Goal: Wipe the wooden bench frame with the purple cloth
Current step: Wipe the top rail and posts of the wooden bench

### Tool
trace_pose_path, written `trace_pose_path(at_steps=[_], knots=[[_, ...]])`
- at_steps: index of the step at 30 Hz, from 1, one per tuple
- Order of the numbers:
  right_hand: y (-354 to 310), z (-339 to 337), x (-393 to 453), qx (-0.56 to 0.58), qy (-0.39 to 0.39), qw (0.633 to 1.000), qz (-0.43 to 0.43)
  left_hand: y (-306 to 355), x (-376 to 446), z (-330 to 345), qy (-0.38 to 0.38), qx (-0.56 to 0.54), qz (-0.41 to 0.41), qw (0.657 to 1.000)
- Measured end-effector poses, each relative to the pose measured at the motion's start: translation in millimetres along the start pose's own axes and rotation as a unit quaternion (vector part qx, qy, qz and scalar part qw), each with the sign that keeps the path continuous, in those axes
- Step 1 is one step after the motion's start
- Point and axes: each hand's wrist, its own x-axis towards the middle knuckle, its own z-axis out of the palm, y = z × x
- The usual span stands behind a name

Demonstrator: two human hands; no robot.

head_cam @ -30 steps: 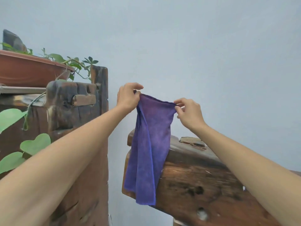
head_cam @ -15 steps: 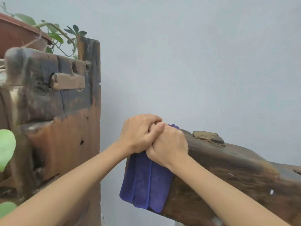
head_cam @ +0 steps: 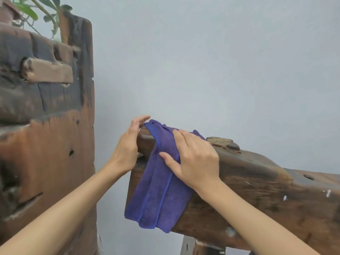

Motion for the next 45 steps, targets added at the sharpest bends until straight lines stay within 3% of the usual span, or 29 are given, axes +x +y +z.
trace_pose_path(at_steps=[4, 8, 12, 17, 22, 24, 26, 28, 33, 36, 40, 42, 45], knots=[[9.9, 14.2, -52.7, -0.046, 0.041, 0.997, 0.034, -44.0, -25.6, 9.0, 0.0, -0.108, -0.162, 0.981], [2.2, 28.4, -102.2, -0.051, 0.033, 0.993, 0.099, -56.2, -39.9, 20.2, 0.036, -0.125, -0.22, 0.967], [-23.4, 43.1, -134.0, -0.052, 0.04, 0.978, 0.2, -55.4, -39.7, 21.6, 0.05, -0.112, -0.232, 0.965], [-84.2, 59.3, -132.1, 0.002, 0.045, 0.906, 0.421, -55.8, -40.2, 22.2, 0.068, -0.083, -0.222, 0.969], [-123.3, 59.4, -102.4, 0.086, 0.037, 0.848, 0.522, -53.0, -40.3, 19.7, 0.073, -0.084, -0.191, 0.975], [-130.0, 55.6, -102.3, 0.074, 0.011, 0.872, 0.484, -50.0, -40.5, 19.0, 0.079, -0.086, -0.183, 0.976], [-129.1, 52.3, -117.4, 0.041, -0.026, 0.932, 0.359, -48.6, -40.3, 18.7, 0.095, -0.085, -0.18, 0.975], [-119.0, 46.6, -134.4, 0.055, -0.065, 0.968, 0.235, -49.7, -40.5, 20.0, 0.108, -0.081, -0.183, 0.974], [-71.1, 23.1, -139.9, 0.111, -0.176, 0.975, 0.077, -47.3, -41.1, 20.2, 0.094, -0.044, -0.206, 0.973], [-26.2, 13.3, -125.0, 0.093, -0.175, 0.98, 0.004, -43.8, -41.2, 20.9, 0.087, -0.015, -0.201, 0.976], [23.5, -1.0, -83.9, 0.045, -0.076, 0.996, -0.025, -46.3, -43.4, 23.4, 0.082, -0.009, -0.201, 0.976], [31.7, -10.1, -56.8, 0.028, -0.043, 0.999, 0.009, -49.8, -43.4, 24.0, 0.084, -0.011, -0.202, 0.976], [18.1, -22.9, -4.1, 0.002, -0.112, 0.983, 0.142, -52.3, -43.6, 25.6, 0.097, -0.014, -0.194, 0.976]])
